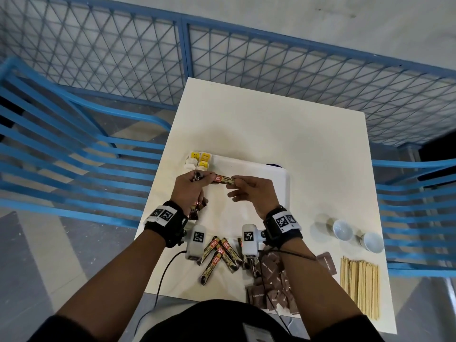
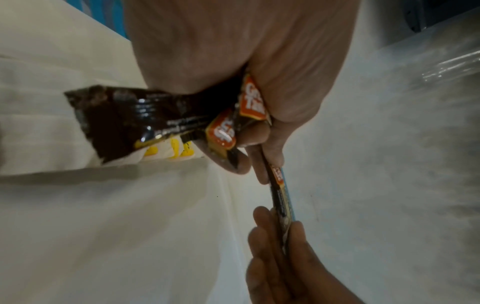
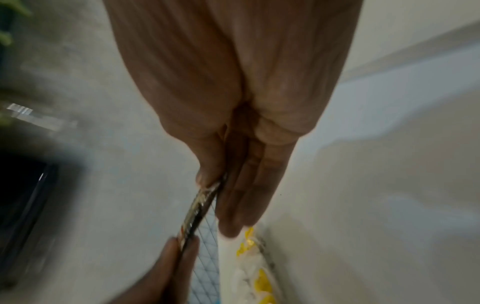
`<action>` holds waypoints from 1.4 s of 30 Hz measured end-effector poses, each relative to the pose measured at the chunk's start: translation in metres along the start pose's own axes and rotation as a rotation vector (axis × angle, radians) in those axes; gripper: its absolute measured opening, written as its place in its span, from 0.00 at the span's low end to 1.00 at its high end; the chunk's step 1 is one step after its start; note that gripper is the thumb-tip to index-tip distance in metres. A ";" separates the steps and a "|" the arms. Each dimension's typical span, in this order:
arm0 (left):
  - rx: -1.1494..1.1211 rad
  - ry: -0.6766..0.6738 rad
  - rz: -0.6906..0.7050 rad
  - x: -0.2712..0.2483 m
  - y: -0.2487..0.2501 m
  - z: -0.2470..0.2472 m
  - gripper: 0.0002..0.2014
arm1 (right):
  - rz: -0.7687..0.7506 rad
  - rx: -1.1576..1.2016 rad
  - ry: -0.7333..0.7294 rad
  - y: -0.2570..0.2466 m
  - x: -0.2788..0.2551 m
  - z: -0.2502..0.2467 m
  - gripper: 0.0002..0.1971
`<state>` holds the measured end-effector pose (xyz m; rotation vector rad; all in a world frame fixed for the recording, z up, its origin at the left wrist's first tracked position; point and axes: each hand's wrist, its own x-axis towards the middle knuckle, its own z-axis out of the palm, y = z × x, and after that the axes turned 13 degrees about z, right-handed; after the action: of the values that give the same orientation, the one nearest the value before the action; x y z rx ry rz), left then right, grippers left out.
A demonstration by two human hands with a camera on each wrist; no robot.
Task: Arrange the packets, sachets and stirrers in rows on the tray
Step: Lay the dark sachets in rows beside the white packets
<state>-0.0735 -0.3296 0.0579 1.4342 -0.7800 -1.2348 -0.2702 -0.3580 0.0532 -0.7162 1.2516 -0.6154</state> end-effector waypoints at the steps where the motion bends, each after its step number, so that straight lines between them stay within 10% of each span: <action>1: 0.005 0.013 0.000 0.002 0.000 0.001 0.04 | -0.031 -0.094 0.063 0.001 0.004 0.001 0.10; 9: 0.058 0.083 -0.020 0.026 -0.006 -0.008 0.06 | -0.515 -0.867 0.274 0.003 0.033 0.014 0.13; 24: -0.097 0.101 -0.327 0.071 -0.010 -0.041 0.16 | -0.132 -0.847 0.504 0.008 0.135 0.018 0.13; 42: -0.348 -0.034 -0.473 0.089 -0.009 -0.046 0.06 | -0.206 -0.896 0.623 0.015 0.154 0.031 0.15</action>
<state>-0.0080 -0.3967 0.0208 1.3460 -0.2252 -1.6631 -0.2068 -0.4603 -0.0482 -1.4771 2.0868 -0.4319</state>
